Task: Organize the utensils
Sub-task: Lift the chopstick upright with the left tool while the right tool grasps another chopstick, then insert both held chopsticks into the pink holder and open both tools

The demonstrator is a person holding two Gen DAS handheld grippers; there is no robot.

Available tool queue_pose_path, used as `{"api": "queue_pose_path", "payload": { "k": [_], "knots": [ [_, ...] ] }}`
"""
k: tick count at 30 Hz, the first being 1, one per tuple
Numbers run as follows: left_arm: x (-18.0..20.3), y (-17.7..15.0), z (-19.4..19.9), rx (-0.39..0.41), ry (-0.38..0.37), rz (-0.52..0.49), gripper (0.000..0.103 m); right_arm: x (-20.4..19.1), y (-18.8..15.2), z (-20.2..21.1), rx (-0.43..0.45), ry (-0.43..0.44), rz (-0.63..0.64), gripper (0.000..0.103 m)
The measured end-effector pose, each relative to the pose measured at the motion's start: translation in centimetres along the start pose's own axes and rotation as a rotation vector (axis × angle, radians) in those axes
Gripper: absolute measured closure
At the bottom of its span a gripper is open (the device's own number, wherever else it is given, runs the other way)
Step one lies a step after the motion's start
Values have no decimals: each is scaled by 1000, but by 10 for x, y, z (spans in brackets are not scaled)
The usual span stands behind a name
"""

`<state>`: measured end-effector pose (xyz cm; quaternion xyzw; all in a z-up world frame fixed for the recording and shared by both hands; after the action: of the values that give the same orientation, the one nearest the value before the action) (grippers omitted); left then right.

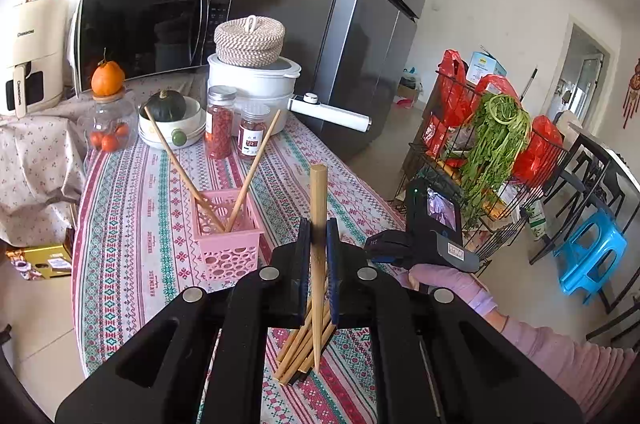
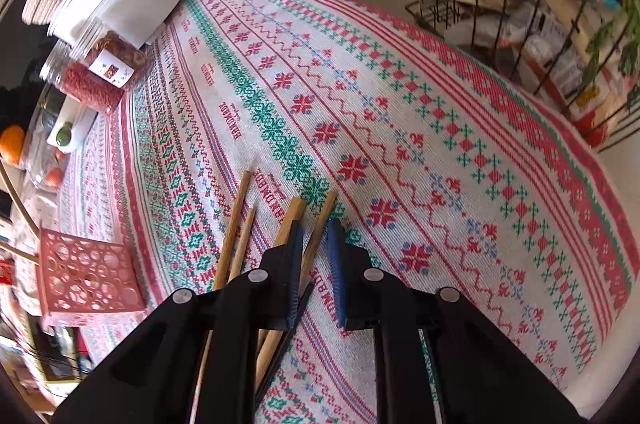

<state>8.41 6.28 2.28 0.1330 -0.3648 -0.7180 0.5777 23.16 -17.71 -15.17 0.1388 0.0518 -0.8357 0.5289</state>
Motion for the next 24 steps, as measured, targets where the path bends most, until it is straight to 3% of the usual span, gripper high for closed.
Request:
{"api": "queue_pose_path", "payload": {
  "k": [2, 7, 16, 24],
  "knots": [
    [-1, 0, -1, -2, 5, 7, 96, -3, 0, 0, 16, -8, 19, 92],
    [-2, -2, 1, 6, 17, 15, 96, 8, 0, 4, 19, 107, 7, 95],
    [-7, -3, 14, 37, 27, 32, 96, 10, -28, 67, 199, 250, 110, 97],
    [-12, -3, 39, 91, 48, 44, 96, 3, -77, 139, 395, 268, 286, 97]
  ]
}}
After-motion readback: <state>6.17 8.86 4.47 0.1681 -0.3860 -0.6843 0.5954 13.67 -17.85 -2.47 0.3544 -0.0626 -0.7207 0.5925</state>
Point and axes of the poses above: each gripper's, at about its wrist camera, not at the fingertips, and z roughly against the way its jaws point, x to its right, y to its top, the point moved 1 cm from there along -z, roughly the way its jaws point, and after that the axes turned 13 degrees about -x, right-handed, at the moved point
